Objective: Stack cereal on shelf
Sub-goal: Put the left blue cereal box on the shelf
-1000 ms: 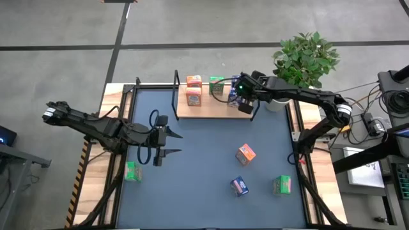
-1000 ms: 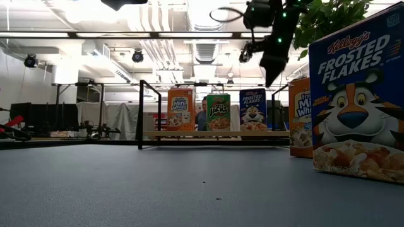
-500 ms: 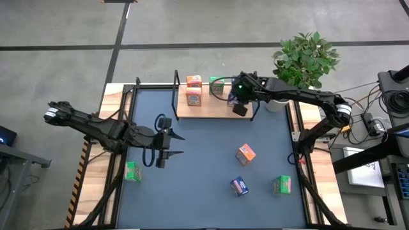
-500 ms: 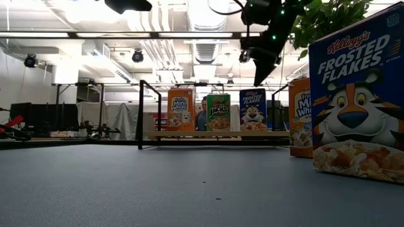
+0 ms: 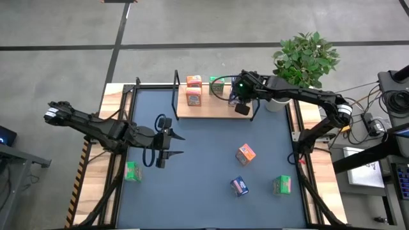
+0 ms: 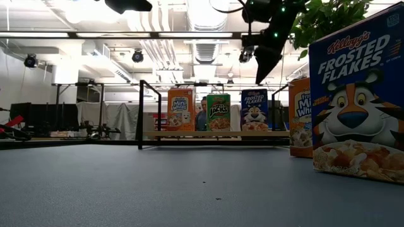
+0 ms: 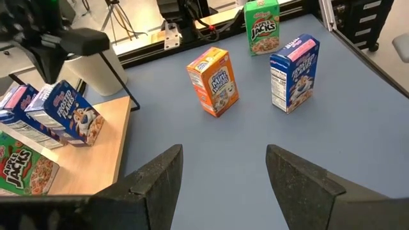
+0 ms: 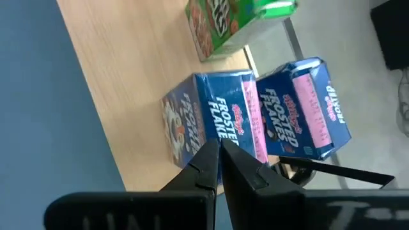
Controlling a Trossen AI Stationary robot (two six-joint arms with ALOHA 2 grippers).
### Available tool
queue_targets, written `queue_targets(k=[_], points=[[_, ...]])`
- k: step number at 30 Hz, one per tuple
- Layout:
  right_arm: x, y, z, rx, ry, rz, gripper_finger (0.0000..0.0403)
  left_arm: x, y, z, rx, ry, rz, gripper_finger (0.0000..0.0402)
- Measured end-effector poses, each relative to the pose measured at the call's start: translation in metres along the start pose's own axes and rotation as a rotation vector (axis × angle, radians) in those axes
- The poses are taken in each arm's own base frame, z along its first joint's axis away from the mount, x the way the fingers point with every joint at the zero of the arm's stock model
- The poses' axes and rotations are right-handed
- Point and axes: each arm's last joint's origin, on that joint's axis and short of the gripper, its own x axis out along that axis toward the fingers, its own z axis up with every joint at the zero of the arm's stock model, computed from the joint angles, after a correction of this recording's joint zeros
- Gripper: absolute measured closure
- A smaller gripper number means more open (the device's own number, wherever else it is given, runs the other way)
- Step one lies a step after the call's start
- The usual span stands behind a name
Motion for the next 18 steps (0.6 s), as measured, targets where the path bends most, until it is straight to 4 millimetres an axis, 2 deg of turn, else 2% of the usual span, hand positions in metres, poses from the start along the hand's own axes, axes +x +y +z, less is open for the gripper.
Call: queue_targets(k=[6, 10, 12, 18], points=[[-0.003, 0.008, 0.001, 0.09, -0.04, 0.204, 0.0394, 0.0, 0.0, 0.0, 0.008, 0.002, 0.0, 0.0193], [0.005, 0.018, -0.003, 0.093, -0.002, 0.234, 0.0394, 0.0, 0.0, 0.0, 0.018, 0.002, 0.0, 0.0193], [0.01, 0.02, -0.007, 0.09, 0.024, 0.217, 0.0394, 0.0, 0.0, 0.0, 0.023, 0.003, 0.0, 0.0193], [0.023, 0.016, -0.014, 0.074, 0.099, 0.019, 0.0394, 0.0, 0.0, 0.0, 0.024, 0.004, 0.0, 0.0193]])
